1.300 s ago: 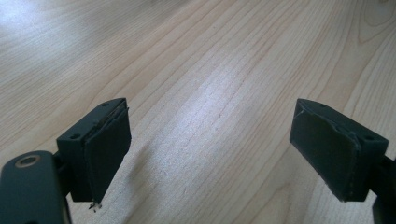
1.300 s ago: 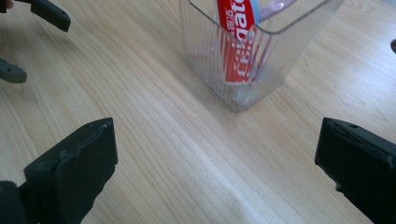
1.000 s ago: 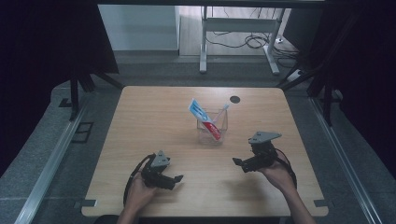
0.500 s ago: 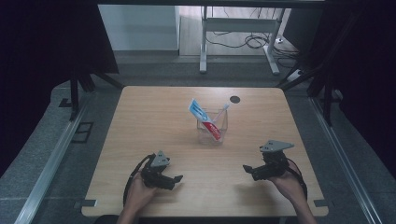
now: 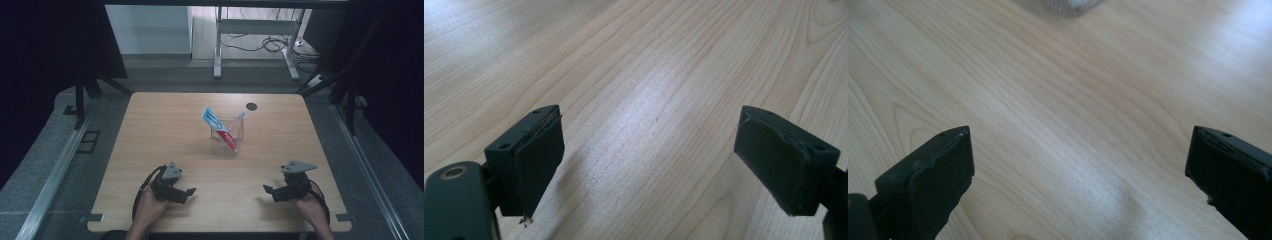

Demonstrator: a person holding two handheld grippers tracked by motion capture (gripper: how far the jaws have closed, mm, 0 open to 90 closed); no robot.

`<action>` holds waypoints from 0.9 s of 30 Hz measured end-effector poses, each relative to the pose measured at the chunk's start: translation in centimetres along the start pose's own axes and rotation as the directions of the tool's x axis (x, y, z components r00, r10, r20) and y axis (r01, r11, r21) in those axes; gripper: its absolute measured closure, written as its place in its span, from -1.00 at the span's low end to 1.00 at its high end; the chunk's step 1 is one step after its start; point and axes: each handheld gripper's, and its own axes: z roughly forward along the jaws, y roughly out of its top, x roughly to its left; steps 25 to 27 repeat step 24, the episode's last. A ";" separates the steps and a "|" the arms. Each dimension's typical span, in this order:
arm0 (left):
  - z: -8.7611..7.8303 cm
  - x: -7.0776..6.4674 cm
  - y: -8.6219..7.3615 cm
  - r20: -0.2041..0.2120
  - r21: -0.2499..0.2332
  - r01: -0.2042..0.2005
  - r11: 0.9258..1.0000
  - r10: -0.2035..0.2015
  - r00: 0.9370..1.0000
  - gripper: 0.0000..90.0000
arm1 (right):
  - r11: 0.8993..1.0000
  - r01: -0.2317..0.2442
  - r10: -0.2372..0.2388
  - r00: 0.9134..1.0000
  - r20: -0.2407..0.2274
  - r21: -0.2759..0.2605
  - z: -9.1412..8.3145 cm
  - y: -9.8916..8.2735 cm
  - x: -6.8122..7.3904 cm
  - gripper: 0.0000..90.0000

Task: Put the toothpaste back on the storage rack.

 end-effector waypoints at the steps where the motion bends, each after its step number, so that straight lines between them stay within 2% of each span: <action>1: 0.0 0.0 0.0 0.000 0.002 -0.001 1.000 0.001 1.000 -0.71 | 1.000 0.001 -0.001 1.000 -0.001 0.007 0.2 -0.3 0.0 -1.00; 8: 0.2 -0.1 0.0 -0.005 0.019 -0.008 1.000 0.008 1.000 -0.71 | 0.999 0.002 -0.002 1.000 0.009 0.040 0.9 -1.4 0.0 -1.00; 19: 0.5 -0.2 -0.1 -0.013 0.038 -0.014 0.999 0.015 1.000 -0.71 | 0.996 0.033 -0.034 0.999 0.008 0.084 1.9 -2.4 0.2 -1.00; 27: 0.5 -0.1 0.0 -0.017 0.040 -0.011 0.999 0.012 1.000 -0.71 | 0.997 0.029 -0.028 1.000 -0.008 0.078 2.0 -2.5 0.2 -1.00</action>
